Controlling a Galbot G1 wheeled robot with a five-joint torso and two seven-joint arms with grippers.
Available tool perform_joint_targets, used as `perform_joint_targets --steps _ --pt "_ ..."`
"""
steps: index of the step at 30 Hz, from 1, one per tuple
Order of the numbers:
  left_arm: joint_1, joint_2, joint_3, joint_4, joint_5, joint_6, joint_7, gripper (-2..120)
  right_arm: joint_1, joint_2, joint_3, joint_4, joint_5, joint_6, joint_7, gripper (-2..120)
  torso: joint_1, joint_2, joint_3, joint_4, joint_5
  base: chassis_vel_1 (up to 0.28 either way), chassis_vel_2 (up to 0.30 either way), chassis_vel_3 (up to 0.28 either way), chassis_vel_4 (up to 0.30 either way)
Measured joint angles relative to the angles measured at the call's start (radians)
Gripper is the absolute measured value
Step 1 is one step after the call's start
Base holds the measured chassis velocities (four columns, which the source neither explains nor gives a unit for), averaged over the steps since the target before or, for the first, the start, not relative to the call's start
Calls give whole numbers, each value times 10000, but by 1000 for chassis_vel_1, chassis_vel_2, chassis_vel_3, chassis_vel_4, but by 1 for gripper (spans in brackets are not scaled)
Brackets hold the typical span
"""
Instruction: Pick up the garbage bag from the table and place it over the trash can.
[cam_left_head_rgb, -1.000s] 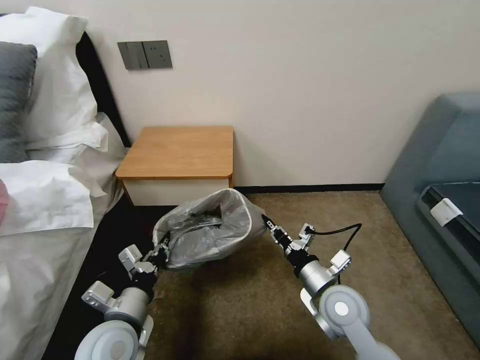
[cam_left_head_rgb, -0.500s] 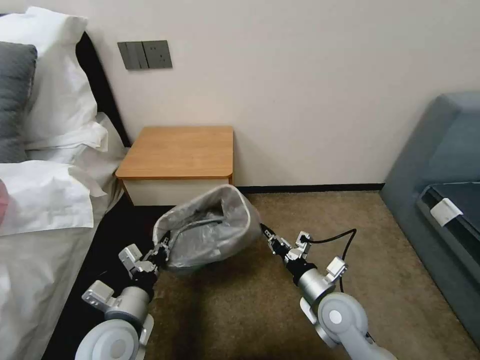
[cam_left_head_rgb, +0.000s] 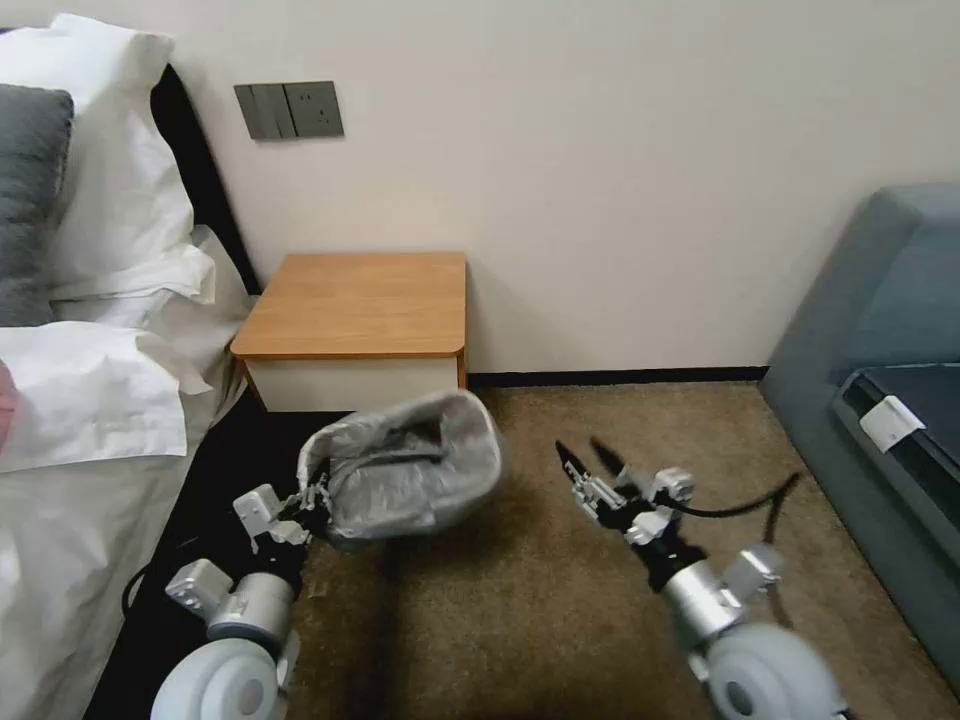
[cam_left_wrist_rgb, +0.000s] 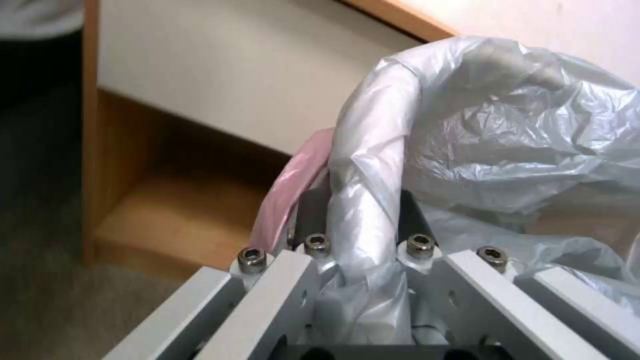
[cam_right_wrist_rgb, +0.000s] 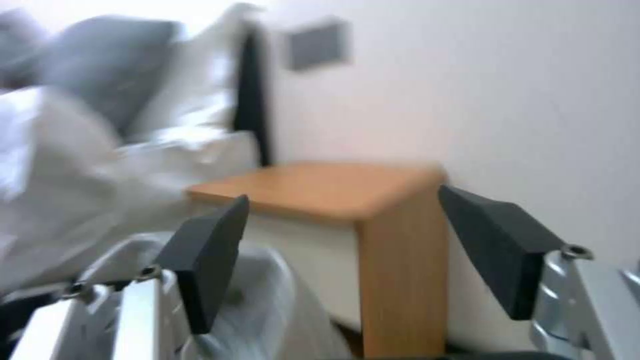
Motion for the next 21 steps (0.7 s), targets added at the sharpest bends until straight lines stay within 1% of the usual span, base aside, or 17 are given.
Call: perform_joint_targets --steps 2,3,6,7,8,10,11,12,13,14,16,17,19,20,21 --pt "1 10 223 3 592 -111 24 5 502 -922 -231 428 -318 -123 -131 65 -1 1 0 2 -3 0 0 0 0" --pt "1 10 223 3 592 -111 24 5 502 -922 -231 428 -318 -123 -131 65 -1 1 0 2 -3 0 0 0 0" --pt "38 -29 553 6 1313 -160 25 5 1159 -1958 -991 675 -837 -332 -509 52 0 0 0 -3 0 0 0 0 0" --pt "51 -38 644 7 1455 -160 25 5 1547 -2230 -1423 685 -1024 -378 -702 48 0 1 0 -4 -1 0 0 0 0" --pt "51 -38 644 7 1455 -160 25 5 1547 -2230 -1423 685 -1024 -378 -702 48 0 1 0 -4 -1 0 0 0 0" --pt "52 -55 848 10 1710 -155 -57 5 2649 -2584 -2506 518 -1380 -381 -946 37 0 1 0 -3 -1 0 0 0 0" --pt "52 -62 953 17 1841 -154 -107 5 3520 -2661 -3354 333 -1622 -372 -1015 32 0 0 0 -2 -1 0 0 0 0" --pt "52 -62 953 17 1841 -154 -107 5 3520 -2661 -3354 333 -1622 -372 -1015 32 0 0 0 -2 -1 0 0 0 0" --pt "52 -64 1007 17 1915 -151 -130 5 4008 -2667 -3883 218 -1772 -389 -1035 29 0 0 0 2 0 0 0 0 0" --pt "57 -67 1081 18 2016 -136 -160 5 4690 -2647 -4616 53 -1984 -492 -1122 24 0 0 1 0 1 0 0 0 0" --pt "70 -83 1178 9 2173 -67 -173 5 5714 -2525 -5708 -199 -2376 -844 -1272 14 0 0 1 1 -1 0 0 0 0" --pt "70 -83 1178 9 2173 -67 -173 5 5714 -2525 -5708 -199 -2376 -844 -1272 14 0 0 1 1 -1 0 0 0 0" --pt "83 -107 1222 -67 2325 10 -196 5 6562 -2377 -6659 -407 -2782 -1285 -1238 6 0 0 0 -1 -1 0 0 0 0" --pt "89 -119 1232 -97 2401 18 -206 5 6737 -2326 -6853 -477 -2867 -1407 -1221 0 0 0 0 -1 -2 0 0 0 0" --pt "89 -119 1232 -97 2401 18 -206 5 6737 -2326 -6853 -477 -2867 -1407 -1221 0 0 0 0 -1 -2 0 0 0 0"
